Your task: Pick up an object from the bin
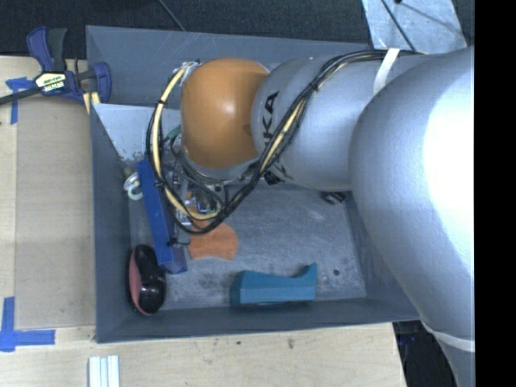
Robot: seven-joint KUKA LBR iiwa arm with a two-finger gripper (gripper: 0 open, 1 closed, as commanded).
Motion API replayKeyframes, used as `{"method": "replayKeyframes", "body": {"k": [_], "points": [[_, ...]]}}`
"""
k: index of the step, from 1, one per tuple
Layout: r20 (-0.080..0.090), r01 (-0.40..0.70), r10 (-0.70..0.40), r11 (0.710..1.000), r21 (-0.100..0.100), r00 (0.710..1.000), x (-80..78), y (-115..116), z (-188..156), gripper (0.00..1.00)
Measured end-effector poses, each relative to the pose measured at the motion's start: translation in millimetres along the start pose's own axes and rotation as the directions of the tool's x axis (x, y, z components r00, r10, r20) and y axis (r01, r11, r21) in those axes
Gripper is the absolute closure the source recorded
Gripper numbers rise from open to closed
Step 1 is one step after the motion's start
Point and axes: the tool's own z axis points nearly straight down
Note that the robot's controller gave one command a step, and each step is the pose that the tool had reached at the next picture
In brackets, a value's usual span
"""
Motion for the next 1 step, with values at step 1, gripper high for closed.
{"method": "replayKeyframes", "body": {"k": [1], "points": [[0.007, -0.004, 0.004, 1.0, -0.001, 1.0, -1.8, -1.1, -4.5, 0.0]]}}
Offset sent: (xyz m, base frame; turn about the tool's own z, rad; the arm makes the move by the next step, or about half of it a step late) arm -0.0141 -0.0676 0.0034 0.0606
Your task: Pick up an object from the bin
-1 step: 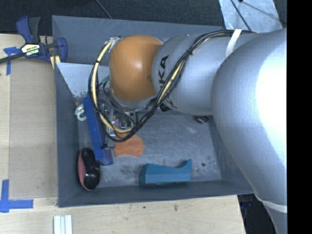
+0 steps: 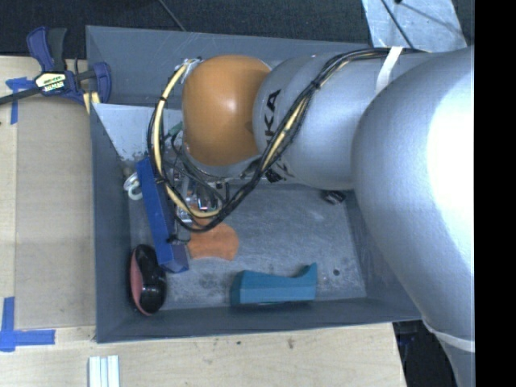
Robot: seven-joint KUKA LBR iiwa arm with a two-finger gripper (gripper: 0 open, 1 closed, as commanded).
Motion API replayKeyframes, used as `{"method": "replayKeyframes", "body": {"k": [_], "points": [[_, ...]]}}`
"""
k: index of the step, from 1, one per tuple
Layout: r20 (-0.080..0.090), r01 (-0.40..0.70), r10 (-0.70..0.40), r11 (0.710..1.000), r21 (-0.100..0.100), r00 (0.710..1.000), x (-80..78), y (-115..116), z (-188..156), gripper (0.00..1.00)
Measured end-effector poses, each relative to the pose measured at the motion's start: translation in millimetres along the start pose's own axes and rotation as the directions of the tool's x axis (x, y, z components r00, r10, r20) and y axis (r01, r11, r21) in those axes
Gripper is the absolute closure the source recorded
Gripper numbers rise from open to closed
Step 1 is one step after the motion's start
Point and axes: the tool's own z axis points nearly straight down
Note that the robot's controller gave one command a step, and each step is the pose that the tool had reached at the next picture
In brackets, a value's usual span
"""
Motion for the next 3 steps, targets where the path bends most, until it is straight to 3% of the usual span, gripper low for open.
{"method": "replayKeyframes", "body": {"k": [1, 2, 3], "points": [[0.001, -0.035, 0.035, 0.999, -0.002, 0.999, 11.0, -43, 0, 0.0], [0.001, -0.208, 0.208, 0.978, 0.001, 0.978, 22.9, -71, 15, 0.0], [0.0, -0.183, 0.183, 0.983, 0.0, 0.983, 8.9, -81, 58, 1.0]]}}
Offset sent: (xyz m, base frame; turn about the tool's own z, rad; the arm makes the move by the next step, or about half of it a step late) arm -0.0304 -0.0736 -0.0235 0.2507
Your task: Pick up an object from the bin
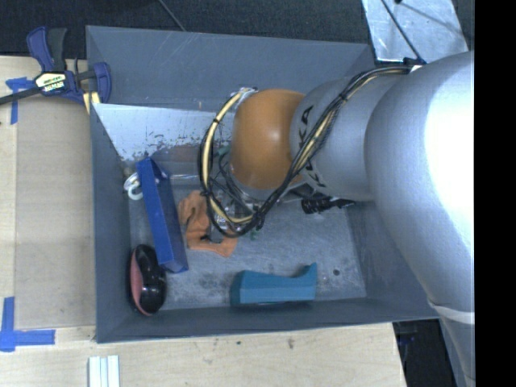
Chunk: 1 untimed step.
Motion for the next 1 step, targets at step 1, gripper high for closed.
{"method": "replayKeyframes", "body": {"k": [1], "points": [[0.0, -0.001, 0.001, 1.0, 0.0, 1.0, 0.0, -0.1, 0.0, 1.0]]}}
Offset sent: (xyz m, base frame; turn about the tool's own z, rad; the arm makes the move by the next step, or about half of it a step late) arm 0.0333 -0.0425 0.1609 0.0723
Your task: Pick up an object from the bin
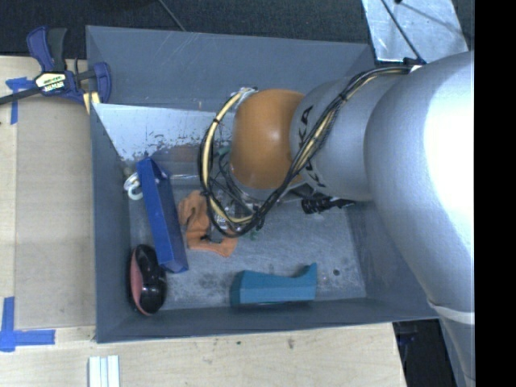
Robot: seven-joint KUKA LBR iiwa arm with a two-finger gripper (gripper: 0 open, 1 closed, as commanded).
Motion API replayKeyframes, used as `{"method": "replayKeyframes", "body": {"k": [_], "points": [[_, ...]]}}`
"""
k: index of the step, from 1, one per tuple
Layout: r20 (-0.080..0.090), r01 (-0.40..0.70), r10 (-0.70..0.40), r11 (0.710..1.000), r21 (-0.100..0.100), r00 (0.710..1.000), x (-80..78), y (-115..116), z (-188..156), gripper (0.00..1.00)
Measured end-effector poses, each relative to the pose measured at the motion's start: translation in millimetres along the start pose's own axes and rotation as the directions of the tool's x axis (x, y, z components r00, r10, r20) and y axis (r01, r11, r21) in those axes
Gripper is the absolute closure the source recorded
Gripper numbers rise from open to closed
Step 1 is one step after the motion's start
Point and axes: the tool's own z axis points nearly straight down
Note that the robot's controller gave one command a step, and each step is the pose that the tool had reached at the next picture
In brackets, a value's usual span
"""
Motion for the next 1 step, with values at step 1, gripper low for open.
{"method": "replayKeyframes", "body": {"k": [1], "points": [[0.007, -0.073, 0.073, 0.997, -0.002, 0.997, -42.9, -36.1, -163.8, 1.0]]}}
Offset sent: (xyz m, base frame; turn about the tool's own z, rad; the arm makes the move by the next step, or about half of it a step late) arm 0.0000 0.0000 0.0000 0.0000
